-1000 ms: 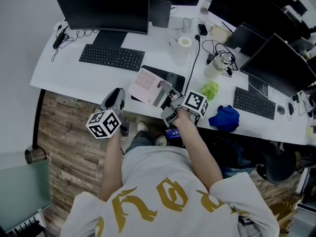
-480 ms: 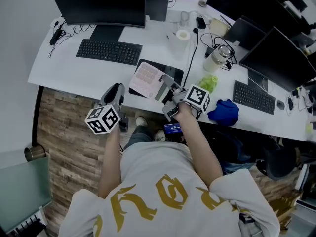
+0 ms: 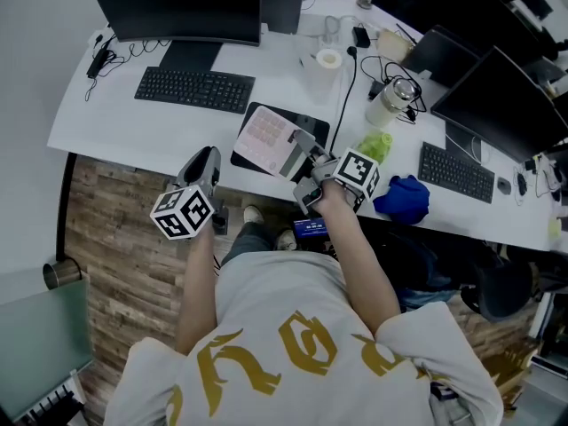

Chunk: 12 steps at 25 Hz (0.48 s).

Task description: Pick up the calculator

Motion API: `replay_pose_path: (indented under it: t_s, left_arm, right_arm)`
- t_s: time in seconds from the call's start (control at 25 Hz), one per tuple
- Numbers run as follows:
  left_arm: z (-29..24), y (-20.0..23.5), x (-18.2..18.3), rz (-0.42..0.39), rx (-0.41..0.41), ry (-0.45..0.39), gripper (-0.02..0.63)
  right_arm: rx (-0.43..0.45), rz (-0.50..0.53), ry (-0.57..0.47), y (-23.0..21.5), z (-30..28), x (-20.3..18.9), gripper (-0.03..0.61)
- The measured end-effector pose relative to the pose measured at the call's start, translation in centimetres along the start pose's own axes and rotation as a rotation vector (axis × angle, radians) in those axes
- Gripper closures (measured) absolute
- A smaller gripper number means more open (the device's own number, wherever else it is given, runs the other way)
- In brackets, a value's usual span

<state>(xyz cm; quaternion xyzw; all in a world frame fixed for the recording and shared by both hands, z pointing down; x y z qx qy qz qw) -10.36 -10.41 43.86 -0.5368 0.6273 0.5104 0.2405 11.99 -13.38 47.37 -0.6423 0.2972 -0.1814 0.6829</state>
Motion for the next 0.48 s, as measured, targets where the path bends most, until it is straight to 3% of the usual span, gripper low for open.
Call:
replay_pose_path:
  t_s: [0.48]
  left_arm:
    - [-1.2,0.9,-0.2,0.017,0.000,0.017,0.561]
  right_arm:
    - [-0.012,-0.003,0.007,-0.9,-1.2,0.0,0.456]
Point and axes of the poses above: the fingertips, and each gripper's own axes: z backward along the fingers, y to its left, x out of its top, the point moved 2 cm from there along z, backward along the fingers, and after that the axes turned 10 degrees about x, right-handed, at the moved point
